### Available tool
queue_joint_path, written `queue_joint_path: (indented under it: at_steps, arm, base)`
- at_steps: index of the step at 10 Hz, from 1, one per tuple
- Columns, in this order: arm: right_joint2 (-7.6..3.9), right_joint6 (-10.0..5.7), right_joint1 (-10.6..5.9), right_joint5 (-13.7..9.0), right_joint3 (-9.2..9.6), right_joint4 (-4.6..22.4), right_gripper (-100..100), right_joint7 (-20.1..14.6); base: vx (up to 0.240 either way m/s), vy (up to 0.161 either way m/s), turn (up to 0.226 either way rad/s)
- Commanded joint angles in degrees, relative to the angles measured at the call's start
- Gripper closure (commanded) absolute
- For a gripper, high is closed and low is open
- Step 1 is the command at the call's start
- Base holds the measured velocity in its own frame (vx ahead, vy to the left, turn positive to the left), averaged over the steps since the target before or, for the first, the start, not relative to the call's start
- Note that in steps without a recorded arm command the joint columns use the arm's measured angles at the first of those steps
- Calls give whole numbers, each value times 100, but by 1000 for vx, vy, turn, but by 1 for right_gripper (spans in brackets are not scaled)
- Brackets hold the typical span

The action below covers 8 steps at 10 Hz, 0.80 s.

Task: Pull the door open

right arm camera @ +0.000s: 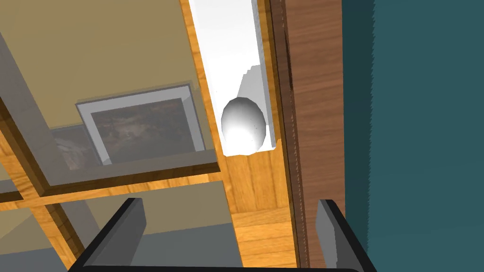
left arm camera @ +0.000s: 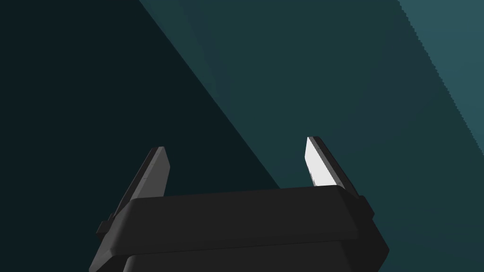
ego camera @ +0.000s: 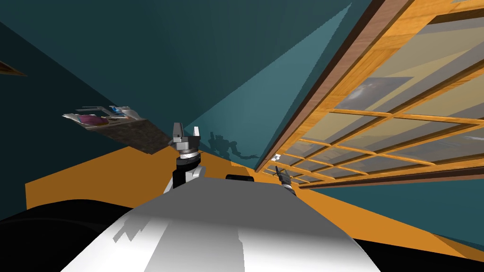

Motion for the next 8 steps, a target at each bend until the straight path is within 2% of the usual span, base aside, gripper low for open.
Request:
queue_joint_path:
  at_steps: [1,5,6,8]
  arm:
    - [-39,-67,119,46,-13,-49,-100,272]
    - [-118,-215,278,133,-37,-31,-100,692]
    - [-105,-206,238,119,-33,1,-100,617]
    - [-100,-162,172,113,-64,30,-100,659]
  base:
    - [2,53,-40]
    - [4,45,-32]
    - [3,17,-10]
    - [150,-50,34]
